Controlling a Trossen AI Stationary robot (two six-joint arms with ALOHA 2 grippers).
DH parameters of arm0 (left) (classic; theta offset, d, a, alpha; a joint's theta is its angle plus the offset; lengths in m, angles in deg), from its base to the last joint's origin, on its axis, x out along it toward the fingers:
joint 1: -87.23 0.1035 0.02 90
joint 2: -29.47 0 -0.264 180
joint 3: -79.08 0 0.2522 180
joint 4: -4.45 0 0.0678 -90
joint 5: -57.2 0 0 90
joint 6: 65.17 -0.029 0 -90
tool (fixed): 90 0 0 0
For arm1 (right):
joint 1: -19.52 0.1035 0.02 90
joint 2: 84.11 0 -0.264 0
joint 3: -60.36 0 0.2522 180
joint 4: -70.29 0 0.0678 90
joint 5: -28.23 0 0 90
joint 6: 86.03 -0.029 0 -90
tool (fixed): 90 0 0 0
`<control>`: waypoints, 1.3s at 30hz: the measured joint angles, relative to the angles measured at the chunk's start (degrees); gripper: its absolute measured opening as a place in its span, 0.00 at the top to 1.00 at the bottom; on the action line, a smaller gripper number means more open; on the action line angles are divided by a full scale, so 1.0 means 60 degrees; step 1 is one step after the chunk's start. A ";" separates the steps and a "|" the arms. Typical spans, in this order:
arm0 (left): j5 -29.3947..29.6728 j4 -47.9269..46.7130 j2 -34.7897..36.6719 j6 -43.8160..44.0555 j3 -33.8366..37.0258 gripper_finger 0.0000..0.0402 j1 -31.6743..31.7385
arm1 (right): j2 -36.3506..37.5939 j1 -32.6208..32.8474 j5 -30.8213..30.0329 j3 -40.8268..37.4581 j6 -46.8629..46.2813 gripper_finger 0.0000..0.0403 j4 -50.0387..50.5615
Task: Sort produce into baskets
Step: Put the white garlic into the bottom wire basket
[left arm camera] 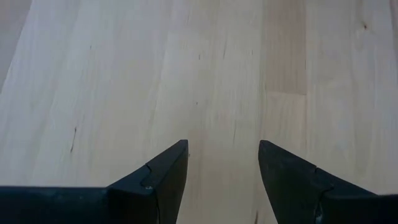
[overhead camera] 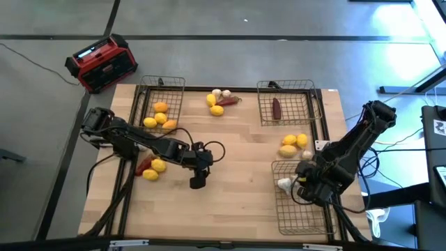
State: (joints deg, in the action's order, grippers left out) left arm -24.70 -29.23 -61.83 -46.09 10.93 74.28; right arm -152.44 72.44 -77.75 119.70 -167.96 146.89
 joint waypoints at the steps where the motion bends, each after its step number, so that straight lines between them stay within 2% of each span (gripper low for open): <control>1: 0.0000 0.0000 0.0000 0.0002 0.0000 0.52 0.0000 | 0.0000 0.0000 0.0010 -0.0102 -0.0097 0.70 -0.0068; 11: 0.0000 0.0000 0.0000 0.0005 0.0000 0.52 0.0000 | -0.0007 -0.0004 0.0014 -0.0910 -0.0615 0.70 -0.0545; 24: 0.0001 0.0004 0.0000 0.0005 0.0000 0.52 -0.0004 | -0.0098 -0.0011 -0.0152 -0.1205 -0.0720 0.62 -0.0686; 39: 0.0001 0.0004 0.0000 0.0005 0.0000 0.52 -0.0004 | -0.0102 -0.0011 0.0097 -0.1209 -0.0866 0.42 -0.0796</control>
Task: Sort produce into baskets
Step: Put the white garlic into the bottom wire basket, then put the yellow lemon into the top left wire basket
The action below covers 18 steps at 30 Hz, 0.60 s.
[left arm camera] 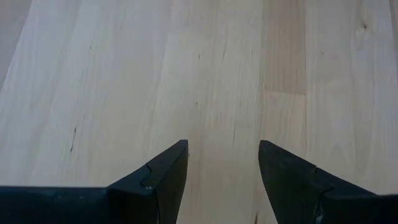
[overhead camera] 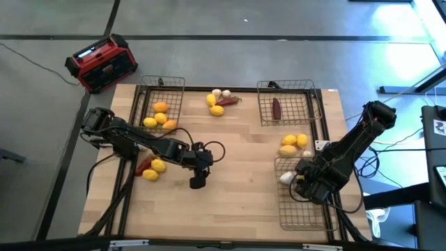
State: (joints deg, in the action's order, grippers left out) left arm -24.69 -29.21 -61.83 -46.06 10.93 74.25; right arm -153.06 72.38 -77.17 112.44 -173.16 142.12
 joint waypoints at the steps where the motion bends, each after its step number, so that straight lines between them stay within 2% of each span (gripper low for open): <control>1: 0.0002 0.0000 0.0000 0.0000 0.0000 0.52 0.0000 | 0.0000 0.0000 0.0003 0.0000 0.0007 0.42 0.0003; 7: 0.0002 0.0005 0.0000 0.0000 0.0000 0.52 0.0000 | 0.0028 0.0000 0.0255 0.0316 0.0057 0.44 0.0126; 12: 0.0004 0.0428 -0.0001 -0.0191 0.0000 0.52 0.0000 | 0.0177 0.0000 0.0153 0.1576 0.0293 0.46 0.0766; 14: 0.0005 0.0648 0.0000 -0.0204 0.0000 0.52 0.0000 | 0.0200 0.0000 -0.0351 0.2173 0.0543 0.46 0.0801; 18: 0.0003 0.0718 0.0022 -0.0284 0.0000 0.52 0.0000 | 0.0200 0.0000 -0.2520 0.3078 0.1506 0.47 0.0398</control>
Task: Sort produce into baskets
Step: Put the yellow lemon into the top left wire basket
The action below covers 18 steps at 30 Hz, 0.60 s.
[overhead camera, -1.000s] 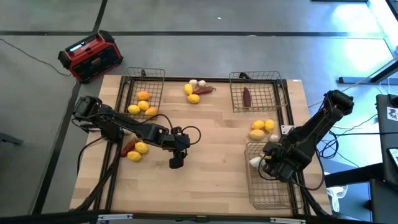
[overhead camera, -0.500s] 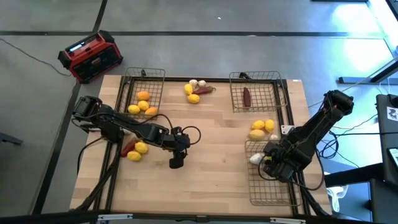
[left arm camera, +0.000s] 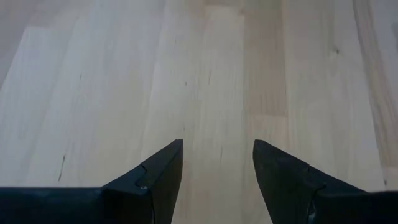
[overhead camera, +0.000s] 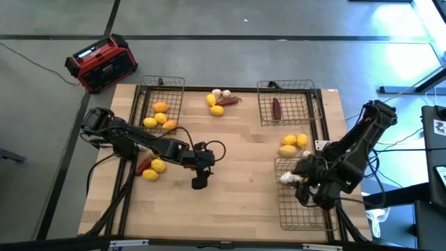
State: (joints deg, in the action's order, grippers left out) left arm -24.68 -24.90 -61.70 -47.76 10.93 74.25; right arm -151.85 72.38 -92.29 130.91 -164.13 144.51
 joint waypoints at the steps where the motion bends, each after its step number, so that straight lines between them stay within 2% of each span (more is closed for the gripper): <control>1: 0.0000 0.0009 0.0010 0.0003 -0.0003 0.52 0.0000 | 0.0000 0.0000 -0.0630 0.0117 0.0359 0.47 -0.0306; 5: 0.0001 -0.0108 0.0283 -0.0120 -0.0271 0.52 -0.0036 | 0.0000 0.0000 -0.2912 0.0241 0.2178 0.47 -0.1797; 9: 0.0007 -0.0908 0.0820 -0.0623 -0.0738 0.52 -0.0216 | -0.0110 -0.0184 -0.4567 0.0241 0.3789 0.47 -0.2953; 13: 0.0002 -0.2395 0.1607 -0.0690 -0.1051 0.52 -0.0421 | -0.0439 -0.0678 -0.5213 0.0237 0.4977 0.47 -0.3685; 18: -0.0003 -0.4344 0.2519 -0.0265 -0.1086 0.52 -0.0701 | -0.1116 -0.1653 -0.5126 0.0237 0.5833 0.47 -0.4177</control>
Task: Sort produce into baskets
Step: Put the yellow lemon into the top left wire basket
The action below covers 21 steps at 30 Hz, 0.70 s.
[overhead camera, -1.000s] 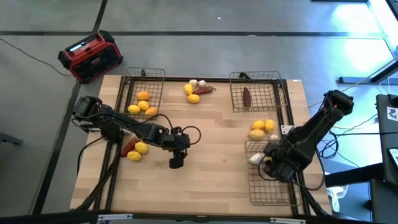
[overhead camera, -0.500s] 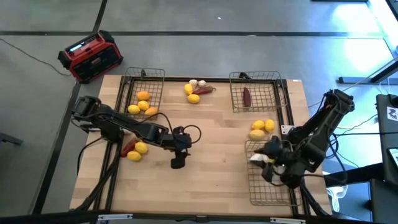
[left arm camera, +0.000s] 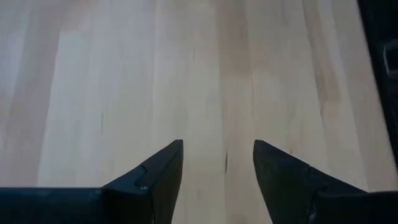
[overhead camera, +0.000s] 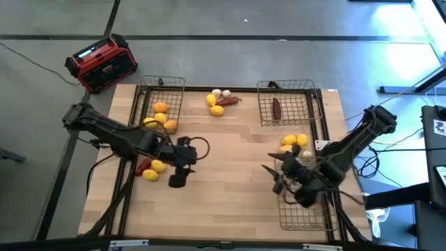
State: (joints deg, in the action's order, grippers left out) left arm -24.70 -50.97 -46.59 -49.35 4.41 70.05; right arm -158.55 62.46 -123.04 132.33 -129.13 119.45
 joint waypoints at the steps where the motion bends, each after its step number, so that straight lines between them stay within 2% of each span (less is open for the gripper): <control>1: -0.0009 -0.0292 0.0136 0.0157 0.0000 0.52 -0.0035 | -0.0153 -0.0196 0.0018 0.0000 0.0070 0.47 -0.0017; 6: 0.0035 -0.1039 0.0348 0.0401 0.0000 0.52 -0.0077 | -0.0946 -0.1096 0.0267 -0.0007 0.0559 0.47 -0.0472; 11: 0.1070 -0.0776 0.0355 0.0597 0.0004 0.51 0.0264 | -0.1473 -0.1935 0.1354 -0.0004 0.1579 0.47 -0.1547; 21: 0.1047 -0.2404 0.0235 0.1626 0.0242 0.28 0.0336 | -0.1839 -0.2928 0.2446 -0.0004 0.2830 0.47 -0.2817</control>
State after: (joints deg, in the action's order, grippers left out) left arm -18.42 -65.40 -45.18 -39.59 5.86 72.06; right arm -169.58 44.90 -108.37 132.31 -112.15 102.54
